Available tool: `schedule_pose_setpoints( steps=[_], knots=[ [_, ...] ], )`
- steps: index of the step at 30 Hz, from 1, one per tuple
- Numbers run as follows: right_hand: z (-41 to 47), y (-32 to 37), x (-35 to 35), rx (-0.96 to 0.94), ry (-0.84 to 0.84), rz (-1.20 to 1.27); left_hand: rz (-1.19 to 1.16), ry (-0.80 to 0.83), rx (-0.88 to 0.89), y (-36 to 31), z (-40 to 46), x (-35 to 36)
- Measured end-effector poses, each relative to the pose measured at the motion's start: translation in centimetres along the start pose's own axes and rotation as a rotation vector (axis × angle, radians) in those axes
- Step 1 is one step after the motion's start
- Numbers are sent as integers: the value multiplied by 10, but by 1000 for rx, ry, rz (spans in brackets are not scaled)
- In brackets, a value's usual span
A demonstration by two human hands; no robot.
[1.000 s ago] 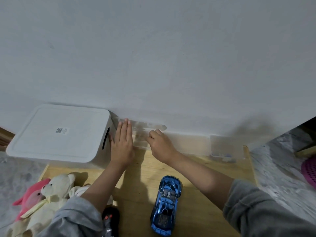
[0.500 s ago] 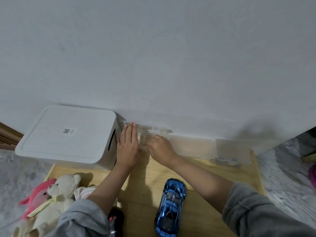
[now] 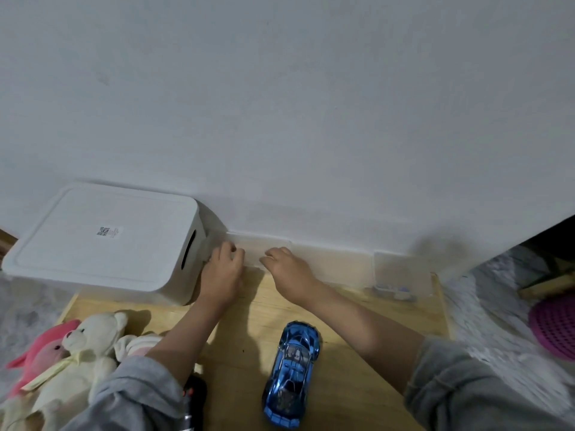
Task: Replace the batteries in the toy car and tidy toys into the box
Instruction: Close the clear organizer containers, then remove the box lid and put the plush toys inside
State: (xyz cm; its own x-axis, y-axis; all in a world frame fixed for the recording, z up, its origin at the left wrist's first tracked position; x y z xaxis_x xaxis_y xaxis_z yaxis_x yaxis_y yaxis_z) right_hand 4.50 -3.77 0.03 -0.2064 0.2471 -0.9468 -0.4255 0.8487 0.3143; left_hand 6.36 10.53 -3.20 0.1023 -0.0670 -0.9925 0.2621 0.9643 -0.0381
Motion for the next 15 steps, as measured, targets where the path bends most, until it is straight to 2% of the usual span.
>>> schedule_pose_setpoints(
  steps=[6,11,15],
  knots=[
    [-1,7,10,-6,-7,-8,27,48,47,4,-1,4],
    [-2,7,14,3,-28,21,-39,100,33,7,3,8],
    [0,4,12,51,-8,89,-21,216,46,5,4,1]
  ],
)
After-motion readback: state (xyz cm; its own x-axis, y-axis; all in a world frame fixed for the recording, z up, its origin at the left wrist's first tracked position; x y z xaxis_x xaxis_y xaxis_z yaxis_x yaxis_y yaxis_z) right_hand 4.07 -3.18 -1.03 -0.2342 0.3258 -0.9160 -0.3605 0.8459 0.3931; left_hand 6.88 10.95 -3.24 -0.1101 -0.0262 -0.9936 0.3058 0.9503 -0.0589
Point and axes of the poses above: each hand's wrist, its own z-axis towards the middle knuckle, its own x-axis out of the palm, y = z × x, the point moved 4 cm from there along z, towards the middle knuckle, and after that the axes turned 3 degrees about z, right-handed, at the moved point
